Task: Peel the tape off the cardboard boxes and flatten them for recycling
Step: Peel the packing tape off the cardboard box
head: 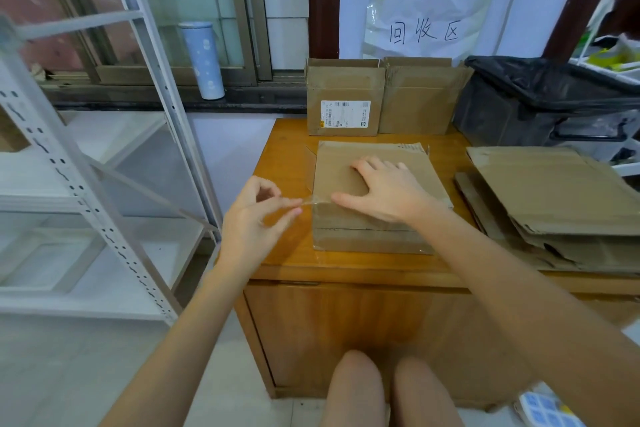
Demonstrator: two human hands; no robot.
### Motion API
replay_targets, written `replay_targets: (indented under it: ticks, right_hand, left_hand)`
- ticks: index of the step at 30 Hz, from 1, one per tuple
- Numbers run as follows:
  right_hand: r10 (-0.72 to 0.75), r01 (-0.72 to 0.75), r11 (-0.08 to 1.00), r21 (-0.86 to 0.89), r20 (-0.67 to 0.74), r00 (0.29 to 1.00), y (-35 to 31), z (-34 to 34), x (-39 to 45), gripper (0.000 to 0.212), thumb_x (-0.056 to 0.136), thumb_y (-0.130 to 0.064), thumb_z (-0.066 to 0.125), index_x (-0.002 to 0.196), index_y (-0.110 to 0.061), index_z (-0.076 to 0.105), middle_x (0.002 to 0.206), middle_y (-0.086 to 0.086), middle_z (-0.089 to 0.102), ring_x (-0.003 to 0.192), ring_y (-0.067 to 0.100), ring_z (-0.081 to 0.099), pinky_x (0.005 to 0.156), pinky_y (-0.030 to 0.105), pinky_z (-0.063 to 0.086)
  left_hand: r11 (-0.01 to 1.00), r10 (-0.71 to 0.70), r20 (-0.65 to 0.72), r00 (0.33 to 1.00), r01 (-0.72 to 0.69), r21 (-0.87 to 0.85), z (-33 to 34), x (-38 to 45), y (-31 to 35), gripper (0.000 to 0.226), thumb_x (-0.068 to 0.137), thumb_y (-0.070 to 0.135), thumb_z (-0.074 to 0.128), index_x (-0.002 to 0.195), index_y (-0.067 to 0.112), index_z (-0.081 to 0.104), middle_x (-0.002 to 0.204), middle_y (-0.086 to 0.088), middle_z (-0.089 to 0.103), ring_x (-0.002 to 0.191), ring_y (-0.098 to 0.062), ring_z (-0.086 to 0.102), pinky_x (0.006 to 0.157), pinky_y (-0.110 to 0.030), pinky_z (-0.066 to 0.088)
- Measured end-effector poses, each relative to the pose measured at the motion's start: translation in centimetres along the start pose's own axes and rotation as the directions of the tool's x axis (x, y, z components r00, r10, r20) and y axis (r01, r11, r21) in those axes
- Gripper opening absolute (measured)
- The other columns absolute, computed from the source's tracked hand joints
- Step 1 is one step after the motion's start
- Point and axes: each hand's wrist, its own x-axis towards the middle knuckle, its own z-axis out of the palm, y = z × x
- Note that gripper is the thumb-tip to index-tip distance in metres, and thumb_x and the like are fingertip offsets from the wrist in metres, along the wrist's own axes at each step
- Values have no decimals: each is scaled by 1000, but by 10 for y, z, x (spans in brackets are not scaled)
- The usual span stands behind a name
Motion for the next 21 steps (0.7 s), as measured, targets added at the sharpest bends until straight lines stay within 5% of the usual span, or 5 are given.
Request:
replay_targets:
  ticks: [3,7,12,18,21]
  right_hand:
    - [-97,104,992,-77,87,991,0,-2,-4,111,63,-89,39,152,-29,10,160,3,11,146,28,11,117,48,9]
    - [-124,134,984,-114,93,988,1,-5,-4,99,72,-80,51,151,-35,12,160,-1,13,146,29,13,117,45,13]
    - [-137,148,983,-109,104,985,10,-28,2,93,70,-81,51,148,-37,25,151,-6,37,134,19,39,107,37,35]
    - [-167,152,984,94,178,970,11,-93,13,69,68,-71,63,125,-32,59,120,-8,63,101,8,55,90,29,44]
    - [-193,158,972,173,210,958,14,-125,22,68,63,-73,59,102,-19,71,102,0,70,92,15,64,90,33,49]
  left_hand:
    - [997,-53,-59,997,56,51,5,-10,9,9,77,23,79,85,20,76,119,-4,56,105,-7,50,85,-28,44]
    - [987,-118,9,993,119,-111,6,1,18,7,80,15,75,78,17,69,118,9,60,120,-5,51,104,-23,37]
    - [906,-260,116,959,284,-315,-2,23,32,11,82,14,73,83,24,70,87,15,70,89,-1,64,87,-25,50]
    - [909,-235,63,970,242,-339,-28,74,61,32,83,11,72,106,31,61,86,15,68,89,-1,65,90,-21,50]
    - [798,-311,74,947,303,-522,-39,102,70,52,78,6,76,118,26,50,84,1,72,89,-10,69,82,-24,54]
